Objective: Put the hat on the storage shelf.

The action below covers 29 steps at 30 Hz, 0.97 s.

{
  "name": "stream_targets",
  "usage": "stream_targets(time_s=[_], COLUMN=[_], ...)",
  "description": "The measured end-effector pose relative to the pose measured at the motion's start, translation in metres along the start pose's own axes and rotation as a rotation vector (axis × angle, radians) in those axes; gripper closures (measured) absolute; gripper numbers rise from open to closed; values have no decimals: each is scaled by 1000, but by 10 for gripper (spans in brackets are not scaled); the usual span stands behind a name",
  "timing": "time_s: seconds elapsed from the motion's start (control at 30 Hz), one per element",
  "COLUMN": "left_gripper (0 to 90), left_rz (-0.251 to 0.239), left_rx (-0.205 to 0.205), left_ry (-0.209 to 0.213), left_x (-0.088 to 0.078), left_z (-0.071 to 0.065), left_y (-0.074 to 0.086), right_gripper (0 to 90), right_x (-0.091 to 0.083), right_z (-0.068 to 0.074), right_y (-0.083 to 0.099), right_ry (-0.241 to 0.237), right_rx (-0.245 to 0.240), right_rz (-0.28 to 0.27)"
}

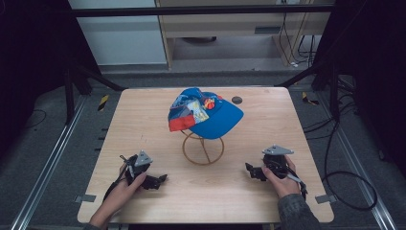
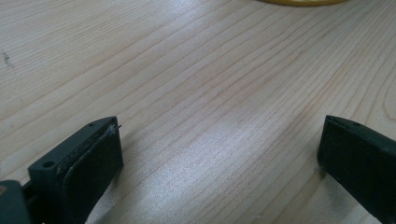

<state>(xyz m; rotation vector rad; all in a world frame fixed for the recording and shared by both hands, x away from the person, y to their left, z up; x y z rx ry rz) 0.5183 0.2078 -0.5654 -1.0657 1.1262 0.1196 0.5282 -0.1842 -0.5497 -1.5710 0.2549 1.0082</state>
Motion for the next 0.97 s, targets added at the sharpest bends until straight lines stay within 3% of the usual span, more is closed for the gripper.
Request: stream_targets(time_s=[0.53,0.6,0.63,0.97], left_gripper=[0,0,0,0], left_rz=[0,0,0,0], left_rx=[0,-1,0,1], left_ry=[0,0,0,2], left_x=[0,0,0,0], left_z=[0,0,0,0], left_y=[0,0,0,0], right_gripper=[70,62,57,56], right_x=[14,15,17,17], right_z=[10,12,14,15], right_y=[7,7,8,8], right_ry=[8,17,42,37], right_rx=[-9,-26,-67,-68], right_rz=[36,44,59,59])
Point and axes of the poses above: each handheld gripper's, and its own axes: x roughly forward along the jaws, y roughly out of its underside, z roughly to its left, the point moved 8 cm from there along x, roughly forward along the jaws, and after that the axes turned 6 degrees about z, right-handed, at the moved point
